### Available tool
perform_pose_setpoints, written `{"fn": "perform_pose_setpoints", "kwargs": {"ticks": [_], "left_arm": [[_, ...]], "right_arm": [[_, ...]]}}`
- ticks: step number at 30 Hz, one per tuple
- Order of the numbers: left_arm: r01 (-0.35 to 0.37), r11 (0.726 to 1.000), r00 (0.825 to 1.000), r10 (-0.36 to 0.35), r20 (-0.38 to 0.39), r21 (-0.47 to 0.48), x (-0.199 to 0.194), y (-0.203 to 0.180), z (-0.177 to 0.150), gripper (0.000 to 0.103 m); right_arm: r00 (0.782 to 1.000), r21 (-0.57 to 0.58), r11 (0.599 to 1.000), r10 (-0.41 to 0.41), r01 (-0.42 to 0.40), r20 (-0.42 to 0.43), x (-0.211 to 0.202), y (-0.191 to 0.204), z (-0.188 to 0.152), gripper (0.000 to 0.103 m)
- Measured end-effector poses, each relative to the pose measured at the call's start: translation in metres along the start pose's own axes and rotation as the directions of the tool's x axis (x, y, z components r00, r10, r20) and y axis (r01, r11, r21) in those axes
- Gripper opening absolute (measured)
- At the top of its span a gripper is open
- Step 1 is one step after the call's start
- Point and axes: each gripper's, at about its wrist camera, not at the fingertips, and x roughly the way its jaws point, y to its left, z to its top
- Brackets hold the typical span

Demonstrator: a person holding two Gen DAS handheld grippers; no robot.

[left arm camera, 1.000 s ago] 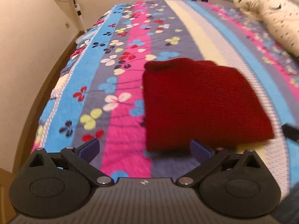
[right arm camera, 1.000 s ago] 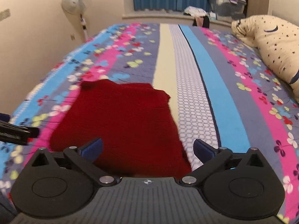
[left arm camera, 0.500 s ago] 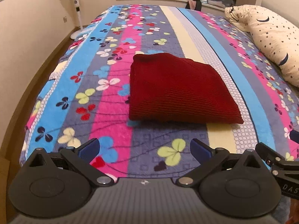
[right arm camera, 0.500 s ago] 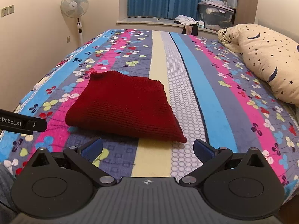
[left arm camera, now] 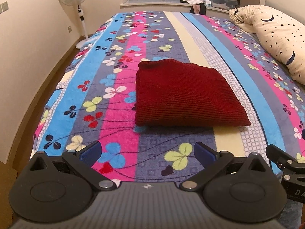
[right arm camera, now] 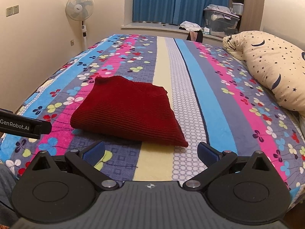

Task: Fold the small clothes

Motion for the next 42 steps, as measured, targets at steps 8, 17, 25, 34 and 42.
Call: {"fn": "perform_pose_setpoints", "kwargs": {"ticks": [8,17,25,34,42], "left_arm": [[-0.002,1.000,1.000,0.002,-0.003,0.002,-0.0008,-0.0009,0.0000,0.103],[-0.010,1.000,1.000,0.010,0.004,0.015,-0.0021,-0.0023,-0.0007,0.103],[-0.015,1.000,1.000,0.015,0.008,0.019,-0.0024,-0.0027,-0.0013,0.103],[-0.032,0.999,0.999,0.032,0.016,0.031,-0.0030,-0.0021,-0.0002,0.103],[-0.030,0.999,0.999,0.030,0.014,0.032,-0.0024,-0.0008,0.0000,0.103]], "right_arm": [[1.000,0.013,1.000,0.001,-0.001,-0.007,0.0006,-0.0004,-0.0001,0.102],[1.000,0.010,1.000,0.005,-0.004,-0.012,0.0019,0.0008,0.0004,0.102],[1.000,0.007,1.000,0.008,-0.008,-0.013,0.0027,0.0013,-0.0004,0.102],[1.000,0.010,1.000,0.009,-0.009,-0.017,0.0042,0.0026,-0.0011,0.102],[1.000,0.010,1.000,0.011,-0.010,-0.017,0.0045,0.0025,-0.0012,0.102]]}}
